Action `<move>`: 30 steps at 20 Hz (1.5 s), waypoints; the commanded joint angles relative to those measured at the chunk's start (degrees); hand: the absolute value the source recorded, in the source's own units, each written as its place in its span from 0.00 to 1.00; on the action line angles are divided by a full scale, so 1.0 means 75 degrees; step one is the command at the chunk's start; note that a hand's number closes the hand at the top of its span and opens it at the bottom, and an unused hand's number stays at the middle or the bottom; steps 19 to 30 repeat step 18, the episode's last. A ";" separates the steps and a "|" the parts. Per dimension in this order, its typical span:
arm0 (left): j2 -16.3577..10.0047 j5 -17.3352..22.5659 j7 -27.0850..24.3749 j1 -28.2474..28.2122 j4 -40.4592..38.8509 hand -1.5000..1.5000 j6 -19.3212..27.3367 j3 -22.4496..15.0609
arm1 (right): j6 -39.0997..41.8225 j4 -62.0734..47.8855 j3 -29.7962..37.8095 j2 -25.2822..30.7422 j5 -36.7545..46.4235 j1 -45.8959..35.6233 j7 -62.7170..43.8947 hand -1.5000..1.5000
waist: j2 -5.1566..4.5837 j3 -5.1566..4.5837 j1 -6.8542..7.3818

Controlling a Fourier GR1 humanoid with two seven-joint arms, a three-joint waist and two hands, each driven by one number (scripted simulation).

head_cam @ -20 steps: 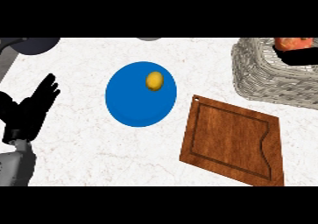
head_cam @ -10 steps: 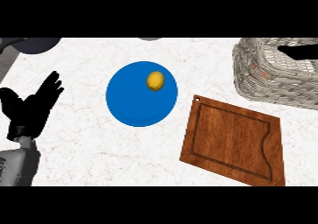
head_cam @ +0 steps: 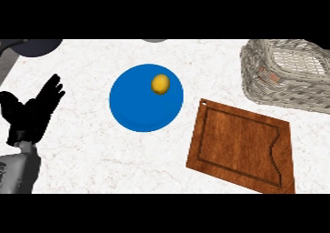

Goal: Pick the squash from the cutting board and place it in the basket

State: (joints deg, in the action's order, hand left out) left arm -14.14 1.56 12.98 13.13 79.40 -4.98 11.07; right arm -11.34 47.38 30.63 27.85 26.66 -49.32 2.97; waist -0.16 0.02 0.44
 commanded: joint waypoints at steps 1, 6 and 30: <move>-0.0005 0.0036 0.0028 0.0037 -0.0113 0.50 -0.0053 0.0013 | -0.0093 -0.0384 0.1026 0.0382 -0.0967 0.0000 0.0389 0.00 | -0.0023 0.0008 -0.0002; 0.0065 0.0028 -0.0298 -0.0226 -0.0163 0.50 0.0004 0.0098 | 0.0867 -0.0442 0.1843 0.1221 -0.1944 0.0579 0.0095 0.00 | 0.0019 -0.0001 -0.0119; 0.0068 0.0017 -0.0114 0.0074 -0.0079 0.50 -0.0011 0.0014 | 0.4616 -0.3047 0.2460 0.4246 -0.2684 0.2221 0.1565 0.00 | -0.0046 0.0019 -0.0005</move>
